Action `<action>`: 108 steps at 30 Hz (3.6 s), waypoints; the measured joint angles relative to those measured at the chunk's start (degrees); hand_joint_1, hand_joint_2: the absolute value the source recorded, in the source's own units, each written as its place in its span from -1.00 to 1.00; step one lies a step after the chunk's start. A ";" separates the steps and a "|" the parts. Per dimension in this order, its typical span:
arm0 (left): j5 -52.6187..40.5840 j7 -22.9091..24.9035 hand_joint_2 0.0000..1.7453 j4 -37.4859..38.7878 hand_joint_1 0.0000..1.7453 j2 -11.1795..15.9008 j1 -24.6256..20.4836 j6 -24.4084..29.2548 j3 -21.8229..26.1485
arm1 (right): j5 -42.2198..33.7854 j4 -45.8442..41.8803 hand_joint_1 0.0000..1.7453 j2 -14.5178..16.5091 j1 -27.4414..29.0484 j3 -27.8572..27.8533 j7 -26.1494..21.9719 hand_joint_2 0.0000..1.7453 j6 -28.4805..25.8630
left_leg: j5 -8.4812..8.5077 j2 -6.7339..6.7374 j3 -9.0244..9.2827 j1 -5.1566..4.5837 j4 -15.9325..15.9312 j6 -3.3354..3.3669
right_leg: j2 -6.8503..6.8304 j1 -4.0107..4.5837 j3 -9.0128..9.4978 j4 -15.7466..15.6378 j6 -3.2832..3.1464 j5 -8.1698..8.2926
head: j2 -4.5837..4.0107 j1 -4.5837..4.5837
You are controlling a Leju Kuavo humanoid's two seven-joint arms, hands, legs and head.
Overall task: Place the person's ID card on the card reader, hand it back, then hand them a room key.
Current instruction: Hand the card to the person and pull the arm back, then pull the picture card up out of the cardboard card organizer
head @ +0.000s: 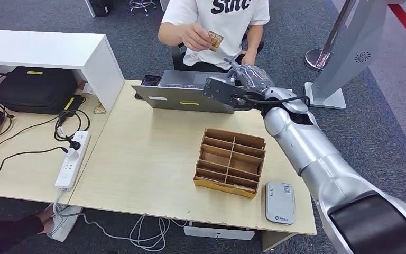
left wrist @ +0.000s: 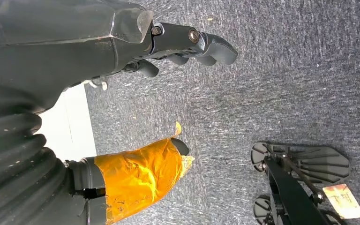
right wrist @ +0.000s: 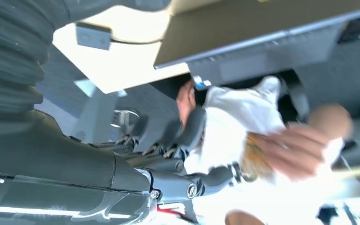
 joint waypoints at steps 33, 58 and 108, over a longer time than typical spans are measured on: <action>5.28 -0.03 1.00 0.00 -1.00 -2.06 1.05 3.46 3.33 | 31.61 -66.28 -1.00 -20.44 58.73 0.99 -6.45 1.00 -16.55 | -0.33 0.00 -0.02 0.00 -0.03 0.03 | -0.03 0.00 0.03 -0.10 0.06 -0.22 | 0.00 0.00; 4.40 -0.48 1.00 0.00 -1.00 -2.31 0.97 3.48 3.45 | 41.25 -49.12 -1.00 -18.26 55.60 8.01 4.37 1.00 -14.29 | -0.31 -0.01 -0.01 -0.01 -0.03 0.03 | -0.03 0.00 0.05 -0.09 0.06 -0.22 | -0.01 0.00; 5.02 -0.45 1.00 0.00 -1.00 -2.95 0.96 4.30 4.92 | 41.13 -45.07 0.82 -9.85 58.02 -7.64 7.21 1.00 -9.79 | -0.31 0.00 0.01 -0.01 -0.03 0.03 | -0.03 0.00 0.05 -0.09 0.06 -0.22 | 0.01 0.00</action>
